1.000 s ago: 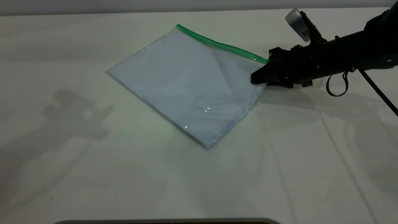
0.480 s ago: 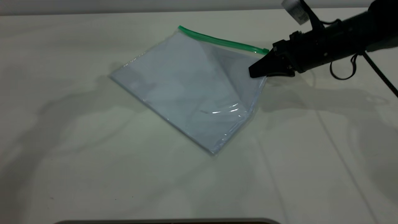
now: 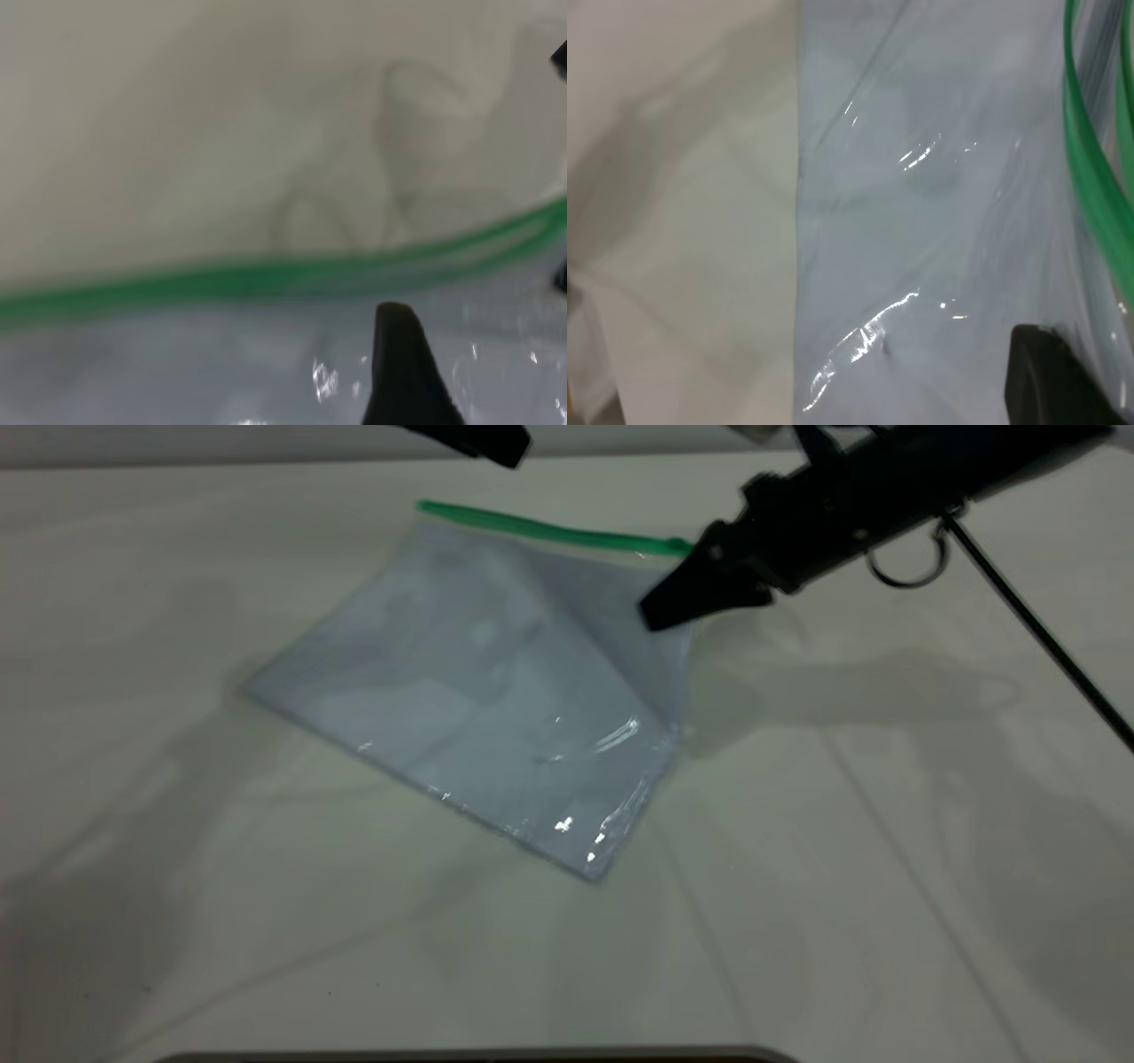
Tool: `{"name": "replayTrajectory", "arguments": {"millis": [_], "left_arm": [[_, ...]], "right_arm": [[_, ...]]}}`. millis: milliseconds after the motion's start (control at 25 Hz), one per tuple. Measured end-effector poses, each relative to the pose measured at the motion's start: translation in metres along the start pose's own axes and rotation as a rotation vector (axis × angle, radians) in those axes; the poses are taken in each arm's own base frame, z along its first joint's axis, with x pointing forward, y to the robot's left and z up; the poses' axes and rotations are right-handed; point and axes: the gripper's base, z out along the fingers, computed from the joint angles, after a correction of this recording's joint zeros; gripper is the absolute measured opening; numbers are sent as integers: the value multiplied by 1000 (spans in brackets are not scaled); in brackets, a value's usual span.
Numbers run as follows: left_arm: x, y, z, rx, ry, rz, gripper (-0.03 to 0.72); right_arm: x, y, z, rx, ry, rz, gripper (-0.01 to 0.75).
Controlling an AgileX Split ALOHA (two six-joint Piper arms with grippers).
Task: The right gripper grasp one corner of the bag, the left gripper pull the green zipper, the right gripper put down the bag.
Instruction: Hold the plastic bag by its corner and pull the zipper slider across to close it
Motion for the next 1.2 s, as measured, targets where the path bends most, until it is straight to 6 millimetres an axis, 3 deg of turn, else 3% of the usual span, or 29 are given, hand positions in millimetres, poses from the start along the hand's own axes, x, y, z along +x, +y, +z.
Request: {"name": "replayTrajectory", "arguments": {"millis": [440,840,1200], "left_arm": [[3,-4,33,49,29,81,500],[1,-32,68,152,46,245,500],[-4,-30,86,203,-26,224,500]], "right_arm": [[-4,-1,3,5,41,-31,36],[-4,-2,3,4,40,-32,36],[-2,-3,5,2,44,-28,36]]}}
